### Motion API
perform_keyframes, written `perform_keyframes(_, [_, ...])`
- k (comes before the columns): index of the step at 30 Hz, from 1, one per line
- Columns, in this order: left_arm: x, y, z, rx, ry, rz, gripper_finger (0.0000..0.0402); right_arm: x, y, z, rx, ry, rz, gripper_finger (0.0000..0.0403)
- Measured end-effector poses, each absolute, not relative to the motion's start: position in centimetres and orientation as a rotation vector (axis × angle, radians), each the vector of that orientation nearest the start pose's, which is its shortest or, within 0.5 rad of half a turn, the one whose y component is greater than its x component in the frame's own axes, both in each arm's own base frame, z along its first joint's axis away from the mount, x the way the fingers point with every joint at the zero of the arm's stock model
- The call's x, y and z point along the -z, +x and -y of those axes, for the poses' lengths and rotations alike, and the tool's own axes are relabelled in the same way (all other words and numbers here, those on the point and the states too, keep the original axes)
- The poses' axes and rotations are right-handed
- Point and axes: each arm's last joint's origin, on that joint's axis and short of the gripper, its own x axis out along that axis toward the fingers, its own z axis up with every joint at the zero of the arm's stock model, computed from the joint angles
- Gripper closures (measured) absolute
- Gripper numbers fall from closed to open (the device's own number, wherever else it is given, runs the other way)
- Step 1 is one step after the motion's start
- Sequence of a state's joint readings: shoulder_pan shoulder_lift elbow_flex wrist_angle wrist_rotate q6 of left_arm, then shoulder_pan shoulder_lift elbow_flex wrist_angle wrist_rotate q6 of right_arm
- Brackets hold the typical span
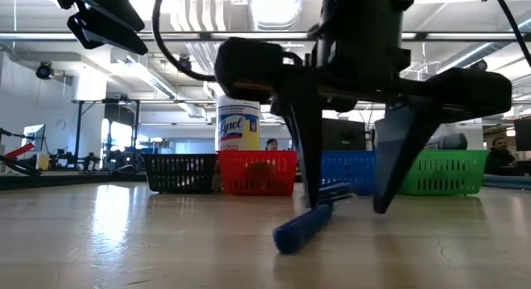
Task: Pick & Place Travel size toiletries
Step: Put the blue razor into the blue basket
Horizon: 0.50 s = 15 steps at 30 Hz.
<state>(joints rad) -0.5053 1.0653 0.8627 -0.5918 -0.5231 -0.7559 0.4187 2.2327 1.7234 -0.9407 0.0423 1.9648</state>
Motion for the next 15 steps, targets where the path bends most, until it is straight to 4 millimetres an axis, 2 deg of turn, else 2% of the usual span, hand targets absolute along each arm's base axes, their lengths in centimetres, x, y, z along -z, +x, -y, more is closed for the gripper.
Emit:
perform_keyframes(9, [-27.7, 19.0, 8.9, -0.263, -0.337, -0.644, 0.0168, -13.3, 40.4, -17.8, 1.164, 1.185, -1.176, 0.0265])
perform_keyframes(15, [-27.7, 19.0, 8.9, -0.264, -0.335, -0.646, 0.0168, -13.6, 40.1, -17.7, 1.126, 1.109, -1.224, 0.0322])
